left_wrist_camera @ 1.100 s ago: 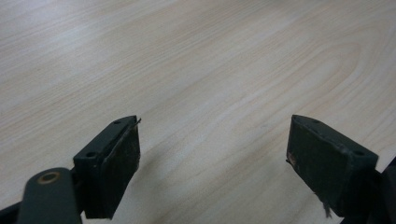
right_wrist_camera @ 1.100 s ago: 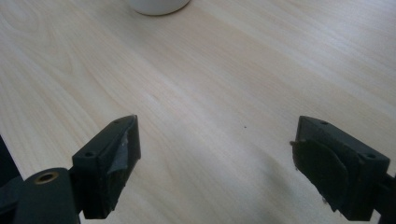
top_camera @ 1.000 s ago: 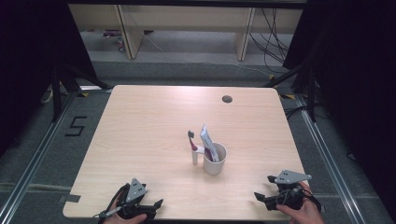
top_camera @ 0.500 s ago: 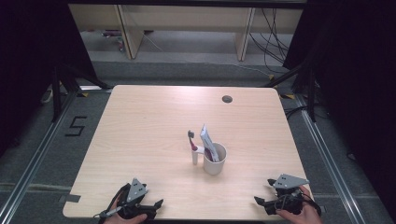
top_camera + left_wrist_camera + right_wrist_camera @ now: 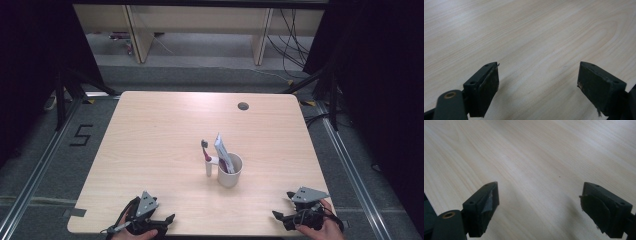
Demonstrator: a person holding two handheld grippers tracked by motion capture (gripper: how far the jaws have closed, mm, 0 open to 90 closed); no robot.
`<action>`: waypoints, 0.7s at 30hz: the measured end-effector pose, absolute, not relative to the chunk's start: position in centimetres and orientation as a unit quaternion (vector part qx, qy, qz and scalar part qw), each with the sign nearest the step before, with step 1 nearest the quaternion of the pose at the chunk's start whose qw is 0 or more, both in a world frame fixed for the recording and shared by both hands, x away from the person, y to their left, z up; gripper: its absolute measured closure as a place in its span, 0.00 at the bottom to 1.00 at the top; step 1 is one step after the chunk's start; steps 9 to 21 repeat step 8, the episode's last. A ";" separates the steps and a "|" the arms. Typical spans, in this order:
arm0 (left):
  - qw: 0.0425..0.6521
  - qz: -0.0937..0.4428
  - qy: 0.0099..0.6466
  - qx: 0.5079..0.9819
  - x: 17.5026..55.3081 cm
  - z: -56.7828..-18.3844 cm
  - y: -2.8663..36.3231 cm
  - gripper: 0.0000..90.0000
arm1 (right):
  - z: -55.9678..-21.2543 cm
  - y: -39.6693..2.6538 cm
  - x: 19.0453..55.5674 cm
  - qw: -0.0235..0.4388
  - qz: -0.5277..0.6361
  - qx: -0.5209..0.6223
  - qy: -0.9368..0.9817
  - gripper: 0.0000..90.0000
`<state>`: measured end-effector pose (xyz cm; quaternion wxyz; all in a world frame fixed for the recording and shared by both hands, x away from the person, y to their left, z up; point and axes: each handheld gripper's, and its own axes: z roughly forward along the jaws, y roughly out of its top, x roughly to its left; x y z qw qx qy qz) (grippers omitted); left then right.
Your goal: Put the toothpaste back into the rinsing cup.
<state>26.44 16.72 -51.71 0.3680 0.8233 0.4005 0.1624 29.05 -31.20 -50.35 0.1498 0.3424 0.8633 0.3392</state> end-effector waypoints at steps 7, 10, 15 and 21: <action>0.367 0.166 0.399 0.824 26.5 -51.7 16.8 0.19 | -50.3 -31.1 28.9 0.146 0.335 0.352 0.862 0.18; 0.368 0.166 0.399 0.823 26.4 -51.7 16.8 0.19 | -50.3 -31.2 29.1 0.150 0.339 0.343 0.863 0.18; 0.368 0.166 0.399 0.823 26.4 -51.7 16.8 0.19 | -50.3 -31.2 29.1 0.150 0.339 0.343 0.863 0.18; 0.368 0.166 0.399 0.823 26.4 -51.7 16.8 0.19 | -50.3 -31.2 29.1 0.150 0.339 0.343 0.863 0.18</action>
